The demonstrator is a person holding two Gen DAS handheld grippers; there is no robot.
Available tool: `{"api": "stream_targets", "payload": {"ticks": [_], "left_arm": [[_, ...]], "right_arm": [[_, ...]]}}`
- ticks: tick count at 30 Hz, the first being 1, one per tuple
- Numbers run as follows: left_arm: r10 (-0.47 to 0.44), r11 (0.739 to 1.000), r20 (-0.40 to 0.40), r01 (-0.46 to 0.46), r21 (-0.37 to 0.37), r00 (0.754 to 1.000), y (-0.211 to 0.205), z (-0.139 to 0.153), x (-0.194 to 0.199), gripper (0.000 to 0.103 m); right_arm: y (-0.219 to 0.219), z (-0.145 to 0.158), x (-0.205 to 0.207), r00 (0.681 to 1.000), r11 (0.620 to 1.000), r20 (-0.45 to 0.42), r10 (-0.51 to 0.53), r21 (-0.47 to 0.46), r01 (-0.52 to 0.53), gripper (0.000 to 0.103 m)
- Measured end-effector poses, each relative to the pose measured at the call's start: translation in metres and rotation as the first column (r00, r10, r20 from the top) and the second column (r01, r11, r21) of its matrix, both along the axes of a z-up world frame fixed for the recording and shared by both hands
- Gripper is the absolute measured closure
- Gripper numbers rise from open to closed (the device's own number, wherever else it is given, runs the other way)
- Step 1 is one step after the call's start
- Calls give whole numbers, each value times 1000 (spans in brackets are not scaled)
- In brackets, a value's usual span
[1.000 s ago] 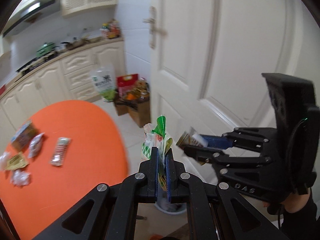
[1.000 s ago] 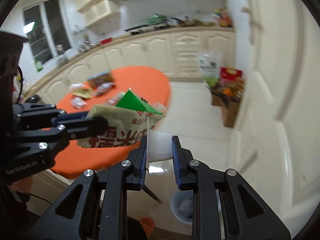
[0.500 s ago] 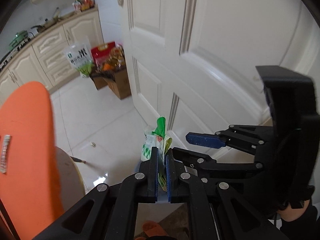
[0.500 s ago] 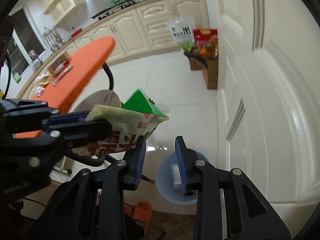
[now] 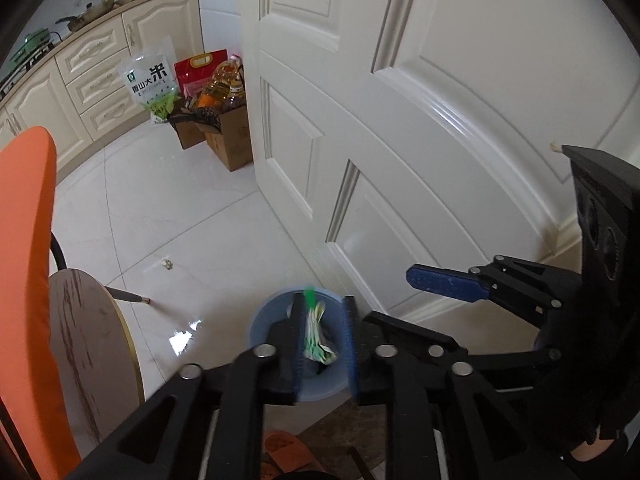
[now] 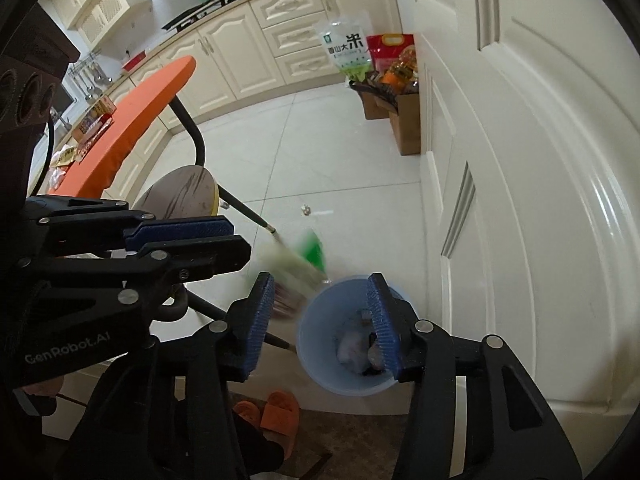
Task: Collect trash
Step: 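Carry the wrapper and cup to the blue bin and open both tools, then move both tools back over the orange table toward the yellow wrapper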
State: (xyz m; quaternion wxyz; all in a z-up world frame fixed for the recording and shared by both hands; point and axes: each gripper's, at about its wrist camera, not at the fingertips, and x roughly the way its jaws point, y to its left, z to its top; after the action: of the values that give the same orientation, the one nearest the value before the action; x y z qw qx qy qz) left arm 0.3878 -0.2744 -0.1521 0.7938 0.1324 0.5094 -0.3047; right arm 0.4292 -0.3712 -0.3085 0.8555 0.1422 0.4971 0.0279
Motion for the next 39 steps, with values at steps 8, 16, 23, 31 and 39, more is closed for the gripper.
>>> {"api": "stream_targets", "payload": {"ticks": [8, 16, 23, 31, 39], "left_arm": [[57, 998, 106, -53, -36, 993, 50, 34, -38, 54], [208, 977, 267, -184, -112, 941, 146, 96, -74, 39], [370, 929, 336, -339, -150, 866, 254, 118, -93, 30], [551, 830, 352, -541, -137, 756, 362, 115, -96, 27], [694, 719, 242, -668, -191, 678, 445, 102, -43, 27]], "right_arm": [[20, 39, -7, 998, 1000, 68, 15, -14, -14, 52], [83, 108, 3, 975, 994, 198, 104, -54, -96, 41], [169, 146, 36, 937, 971, 255, 238, -80, -224, 37], [255, 151, 94, 899, 934, 252, 357, -88, -347, 34], [307, 131, 158, 875, 900, 209, 436, -101, -424, 34]]}}
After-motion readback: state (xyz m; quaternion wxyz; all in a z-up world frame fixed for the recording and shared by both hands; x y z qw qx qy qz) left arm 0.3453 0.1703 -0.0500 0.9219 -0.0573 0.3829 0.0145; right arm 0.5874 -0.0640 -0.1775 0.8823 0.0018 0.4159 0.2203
